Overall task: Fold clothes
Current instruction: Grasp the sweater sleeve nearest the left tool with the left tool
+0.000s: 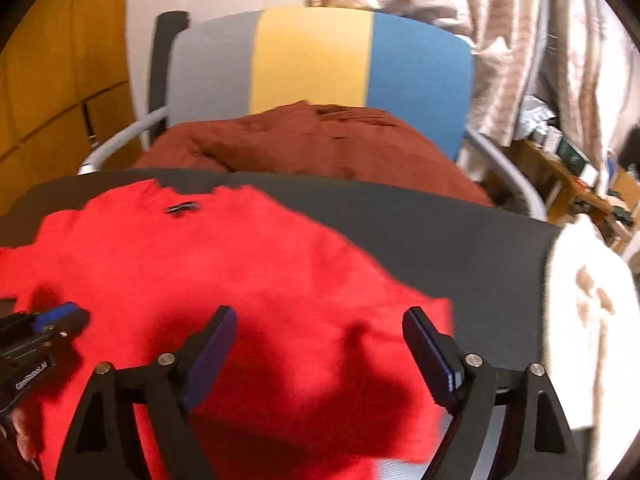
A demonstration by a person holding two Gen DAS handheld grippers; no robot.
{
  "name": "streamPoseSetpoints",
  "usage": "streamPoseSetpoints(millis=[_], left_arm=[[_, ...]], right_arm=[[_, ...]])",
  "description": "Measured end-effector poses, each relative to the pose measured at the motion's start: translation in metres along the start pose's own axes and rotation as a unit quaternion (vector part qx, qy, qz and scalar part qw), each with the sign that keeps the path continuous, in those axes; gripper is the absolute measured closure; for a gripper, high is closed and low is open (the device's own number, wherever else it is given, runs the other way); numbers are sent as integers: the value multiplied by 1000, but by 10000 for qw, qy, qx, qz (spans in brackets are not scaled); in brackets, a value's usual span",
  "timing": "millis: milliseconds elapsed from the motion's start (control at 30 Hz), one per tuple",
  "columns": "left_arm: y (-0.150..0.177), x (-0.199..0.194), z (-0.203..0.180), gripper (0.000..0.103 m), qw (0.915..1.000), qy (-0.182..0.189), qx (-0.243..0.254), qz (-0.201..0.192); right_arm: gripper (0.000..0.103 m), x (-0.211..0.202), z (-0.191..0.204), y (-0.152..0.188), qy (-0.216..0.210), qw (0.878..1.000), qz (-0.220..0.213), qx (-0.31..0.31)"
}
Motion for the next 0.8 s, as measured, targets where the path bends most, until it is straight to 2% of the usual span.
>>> streamPoseSetpoints(millis=[100, 167, 200, 233, 333, 433, 500, 567, 633, 700, 800], left_arm=[[9, -17, 13, 81, 9993, 115, -343, 8], [15, -30, 36, 80, 9978, -43, -665, -36], [18, -36, 49, 80, 9964, -137, -840, -55], [21, -41, 67, 80, 9937, -298, -1083, -62], [29, -53, 129, 78, 9797, -980, -1748, 22], [39, -62, 191, 76, 9570, -1645, -2383, 186], [45, -66, 235, 76, 9375, -1988, -2830, 378], [49, -70, 266, 76, 9204, -2187, -3215, 411], [50, -78, 295, 76, 9001, -2580, -3486, 404], [48, -80, 317, 76, 8813, -3260, -3365, 623], [42, -85, 348, 76, 8439, -4246, -3136, 959]], right_arm=[[17, 11, 21, 16, -60, 9998, 162, -121], [16, 19, 23, 29, -31, 9997, 242, -88], [11, 22, 23, 35, -21, 9996, 277, -60], [5, 23, 20, 38, -29, 9995, 297, 39], [0, 28, 11, 41, -169, 9984, 429, 330], [0, 30, 13, 42, -172, 9985, 424, 299], [0, 30, 12, 43, -206, 9984, 422, 319], [0, 30, 11, 44, -237, 9983, 418, 339], [0, 29, 11, 43, -249, 9983, 409, 341], [0, 29, 11, 42, -265, 9982, 406, 349], [0, 30, 10, 41, -294, 9981, 401, 359]])
Point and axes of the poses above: each gripper's, at about its wrist camera, not at the fingertips, and x roughly the way its jaws point, z to its left, y to its underside, the point moved 6 cm from there along x, roughly the way its jaws point, and after that the axes turned 7 degrees about x, right-handed, at the moved point
